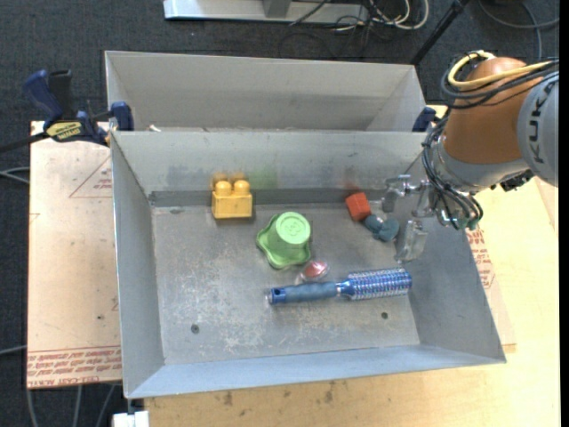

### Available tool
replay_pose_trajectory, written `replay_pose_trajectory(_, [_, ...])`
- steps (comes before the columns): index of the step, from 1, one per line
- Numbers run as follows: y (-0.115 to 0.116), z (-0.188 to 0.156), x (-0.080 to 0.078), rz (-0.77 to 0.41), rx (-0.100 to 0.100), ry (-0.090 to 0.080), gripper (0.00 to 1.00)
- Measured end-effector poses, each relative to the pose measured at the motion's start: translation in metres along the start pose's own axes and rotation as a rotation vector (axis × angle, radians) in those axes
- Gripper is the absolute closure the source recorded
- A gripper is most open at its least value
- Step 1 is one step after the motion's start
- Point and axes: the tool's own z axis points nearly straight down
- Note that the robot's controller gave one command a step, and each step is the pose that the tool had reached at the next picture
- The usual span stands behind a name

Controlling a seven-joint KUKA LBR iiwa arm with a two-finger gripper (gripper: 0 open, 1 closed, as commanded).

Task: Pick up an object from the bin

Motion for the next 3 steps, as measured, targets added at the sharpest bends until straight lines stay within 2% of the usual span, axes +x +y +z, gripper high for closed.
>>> replay_pose_trajectory(1, [0.035, 0.051, 0.067, -0.073, -0.002, 0.004, 0.0])
replay_pose_trajectory(2, [0.056, 0.079, 0.097, -0.041, -0.002, -0.002, 0.0])
replay_pose_trajectory(3, [0.054, 0.078, 0.096, -0.041, 0.0, -0.005, 1.0])
